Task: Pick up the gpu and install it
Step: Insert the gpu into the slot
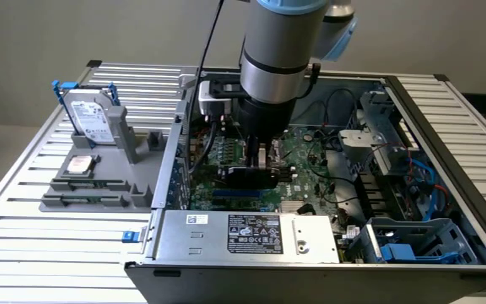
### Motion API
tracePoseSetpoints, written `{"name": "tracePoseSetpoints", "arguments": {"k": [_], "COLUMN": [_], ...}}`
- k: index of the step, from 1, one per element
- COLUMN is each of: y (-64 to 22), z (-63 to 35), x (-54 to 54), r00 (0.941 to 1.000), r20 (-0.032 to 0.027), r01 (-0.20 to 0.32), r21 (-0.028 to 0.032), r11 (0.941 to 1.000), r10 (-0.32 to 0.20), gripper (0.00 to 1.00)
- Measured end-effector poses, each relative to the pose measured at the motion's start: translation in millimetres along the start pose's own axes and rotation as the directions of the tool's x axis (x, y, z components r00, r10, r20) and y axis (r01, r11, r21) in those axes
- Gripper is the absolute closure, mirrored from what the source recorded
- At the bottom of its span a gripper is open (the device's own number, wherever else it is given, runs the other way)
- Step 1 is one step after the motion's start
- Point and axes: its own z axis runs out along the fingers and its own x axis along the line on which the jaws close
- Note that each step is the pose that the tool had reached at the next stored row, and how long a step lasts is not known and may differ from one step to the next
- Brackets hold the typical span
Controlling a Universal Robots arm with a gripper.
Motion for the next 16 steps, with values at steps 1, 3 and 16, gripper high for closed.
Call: {"name": "tracePoseSetpoints", "arguments": {"k": [1,3,16], "y": [0.0,-0.1,-0.1], "z": [0.2,0.5,2.7], "x": [0.0,0.2,1.6], "r00": [1.0,1.0,1.0], "r20": [0.0,0.0002,0.0003], "r01": [0.0,0.0,-0.002], "r21": [-0.0002,-0.0002,-0.0002], "r11": [1.0,1.0,1.0], "r10": [0.0,0.0,0.002], "gripper": [0.74,0.74,0.74]}}
